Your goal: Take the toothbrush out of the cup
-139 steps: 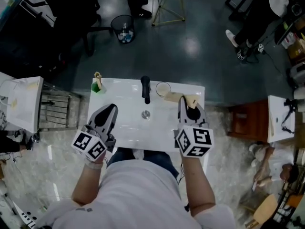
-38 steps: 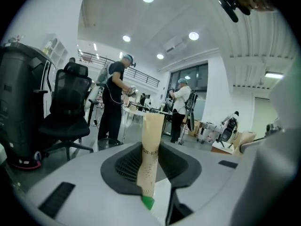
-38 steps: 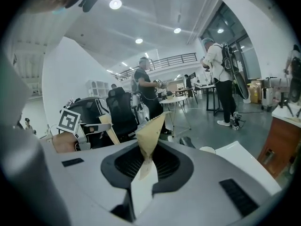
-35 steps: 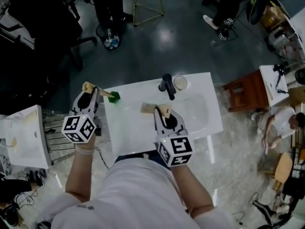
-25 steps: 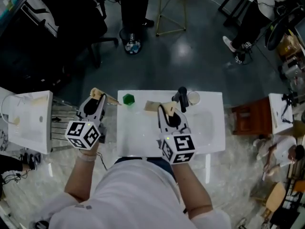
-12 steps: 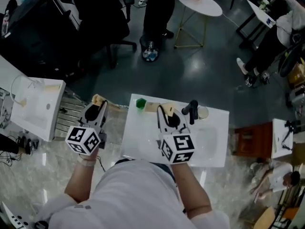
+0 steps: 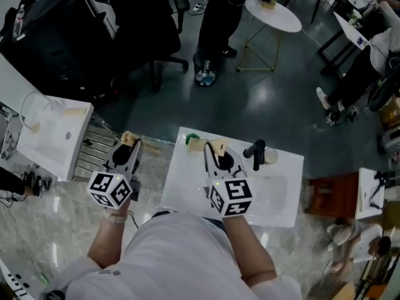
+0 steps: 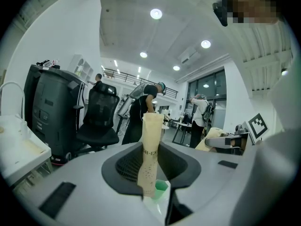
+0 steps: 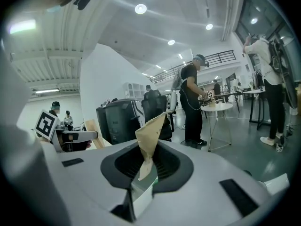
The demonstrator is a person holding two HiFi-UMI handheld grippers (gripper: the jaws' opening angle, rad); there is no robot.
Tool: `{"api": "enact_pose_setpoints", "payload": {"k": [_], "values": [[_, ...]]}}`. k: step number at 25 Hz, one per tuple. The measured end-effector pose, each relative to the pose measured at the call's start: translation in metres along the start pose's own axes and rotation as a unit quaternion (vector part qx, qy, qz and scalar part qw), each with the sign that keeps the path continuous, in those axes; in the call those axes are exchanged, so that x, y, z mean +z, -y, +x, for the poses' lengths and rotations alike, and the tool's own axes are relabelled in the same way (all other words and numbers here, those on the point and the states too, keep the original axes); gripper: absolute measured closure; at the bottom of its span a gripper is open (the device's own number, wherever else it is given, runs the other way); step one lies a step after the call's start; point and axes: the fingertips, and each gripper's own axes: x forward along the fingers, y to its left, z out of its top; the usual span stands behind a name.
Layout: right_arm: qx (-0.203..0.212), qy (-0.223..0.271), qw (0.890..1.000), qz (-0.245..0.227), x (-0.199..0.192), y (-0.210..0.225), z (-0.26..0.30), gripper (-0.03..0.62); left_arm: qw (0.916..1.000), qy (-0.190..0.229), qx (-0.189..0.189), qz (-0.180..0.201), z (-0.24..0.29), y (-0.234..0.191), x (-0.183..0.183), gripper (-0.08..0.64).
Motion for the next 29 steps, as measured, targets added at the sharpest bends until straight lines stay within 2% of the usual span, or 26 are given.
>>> {"api": "enact_pose_setpoints", "payload": {"k": [29], "values": [[-0.021,-0.004,1.000,0.003,-0.009,0.015,-0.025,0.535,0.9998,-0.001,-0.018,-0.003,0.000,0.027,-0.003,0.456]]}}
